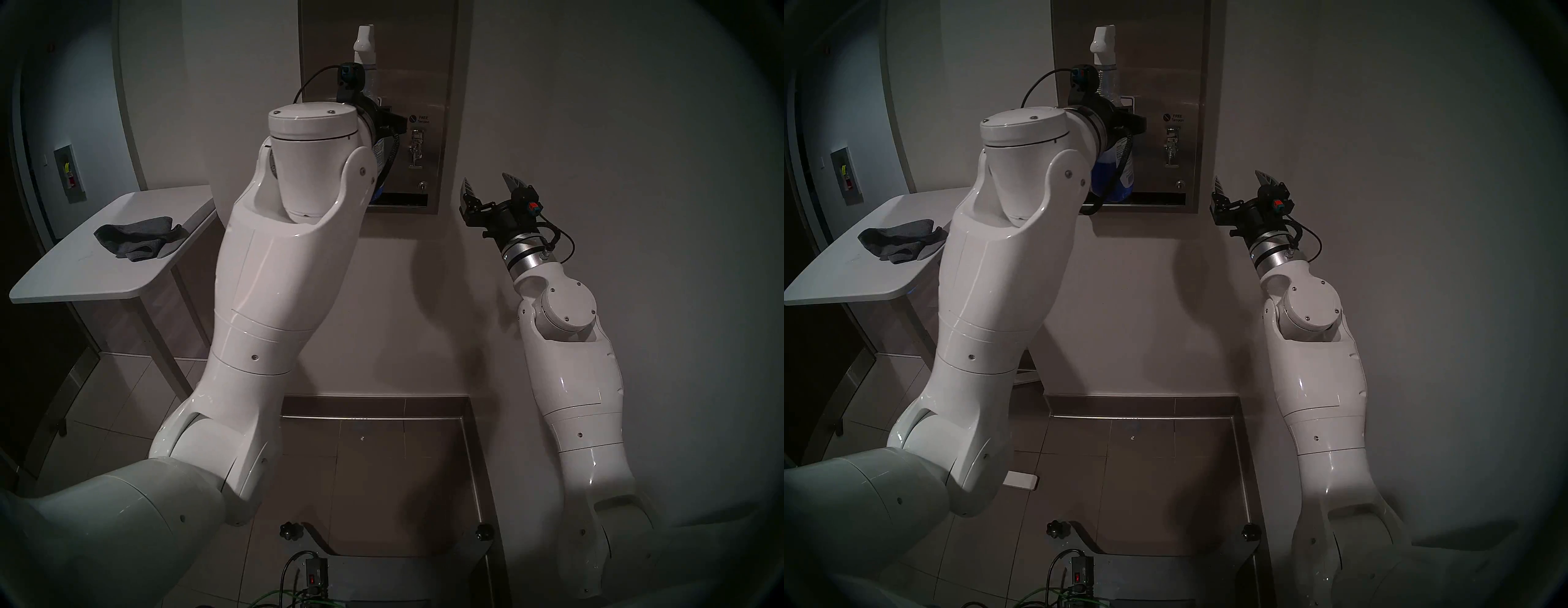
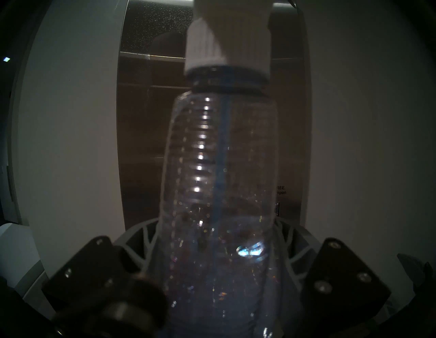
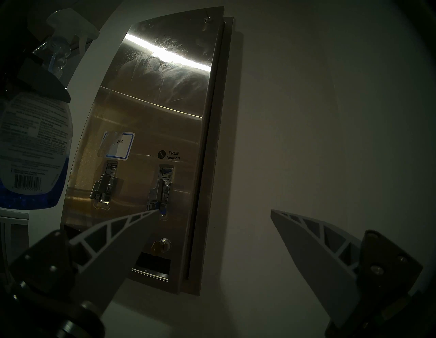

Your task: Pick up the cleaner bottle and spray the cleaner onto the surface

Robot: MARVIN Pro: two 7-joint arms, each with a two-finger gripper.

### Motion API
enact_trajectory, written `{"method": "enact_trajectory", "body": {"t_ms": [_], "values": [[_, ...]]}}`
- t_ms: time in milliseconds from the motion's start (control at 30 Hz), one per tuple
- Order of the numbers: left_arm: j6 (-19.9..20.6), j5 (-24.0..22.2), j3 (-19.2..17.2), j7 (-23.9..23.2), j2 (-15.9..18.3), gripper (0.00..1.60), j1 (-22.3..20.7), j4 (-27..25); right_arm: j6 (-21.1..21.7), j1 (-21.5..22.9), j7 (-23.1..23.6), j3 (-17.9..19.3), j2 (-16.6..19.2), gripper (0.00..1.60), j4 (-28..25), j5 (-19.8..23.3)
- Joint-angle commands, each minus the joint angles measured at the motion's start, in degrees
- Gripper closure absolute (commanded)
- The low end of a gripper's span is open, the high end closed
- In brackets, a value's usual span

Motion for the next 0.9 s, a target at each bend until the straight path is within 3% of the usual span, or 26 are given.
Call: {"method": "enact_trajectory", "body": {"t_ms": [0,300,867], "values": [[-2.4,0.2,0.2,2.7,-6.3,1.60,-5.3,-0.1,-0.5,1.8,0.1,-0.1,-0.1,0.00,-2.2,0.2],[-2.6,0.7,-0.1,5.6,-8.0,1.60,-5.7,0.7,-0.5,1.8,0.1,-0.1,-0.1,0.00,-2.2,0.2],[-3.1,0.0,-0.7,5.9,-9.0,1.60,-5.6,0.0,-0.5,1.8,0.1,-0.1,-0.1,0.00,-2.3,0.2]]}}
